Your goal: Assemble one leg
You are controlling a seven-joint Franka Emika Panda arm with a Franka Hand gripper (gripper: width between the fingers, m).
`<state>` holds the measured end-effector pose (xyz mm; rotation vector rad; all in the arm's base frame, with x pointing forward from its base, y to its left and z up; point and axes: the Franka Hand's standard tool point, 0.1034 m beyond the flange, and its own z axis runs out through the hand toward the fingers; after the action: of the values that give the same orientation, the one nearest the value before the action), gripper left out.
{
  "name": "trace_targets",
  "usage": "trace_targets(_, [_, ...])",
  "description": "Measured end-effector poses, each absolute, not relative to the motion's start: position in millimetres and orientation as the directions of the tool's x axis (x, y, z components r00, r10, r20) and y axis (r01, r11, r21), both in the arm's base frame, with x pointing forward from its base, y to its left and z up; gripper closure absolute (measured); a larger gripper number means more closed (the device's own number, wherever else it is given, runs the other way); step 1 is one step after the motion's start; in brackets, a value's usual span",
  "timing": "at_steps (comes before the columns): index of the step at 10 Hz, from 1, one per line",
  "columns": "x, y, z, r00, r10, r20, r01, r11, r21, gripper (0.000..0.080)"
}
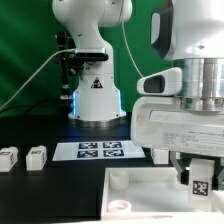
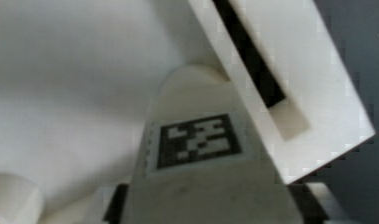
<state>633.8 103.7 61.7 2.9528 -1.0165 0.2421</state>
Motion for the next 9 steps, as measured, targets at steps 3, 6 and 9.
trace_targets(3, [630.4,87.2,62.1,0.653,-0.744,0.145,-0.748,-0.663,-0.031,0.0487])
trace_targets(6, [627.8,74.7,62.8,0.568,-0.807,0.159,-0.816,-0.578,-0.015,0.0482])
trace_targets(9, [627.8,73.9,62.6,0.567,-0.808,0.158,-0.817,-0.577,-0.015,0.0428])
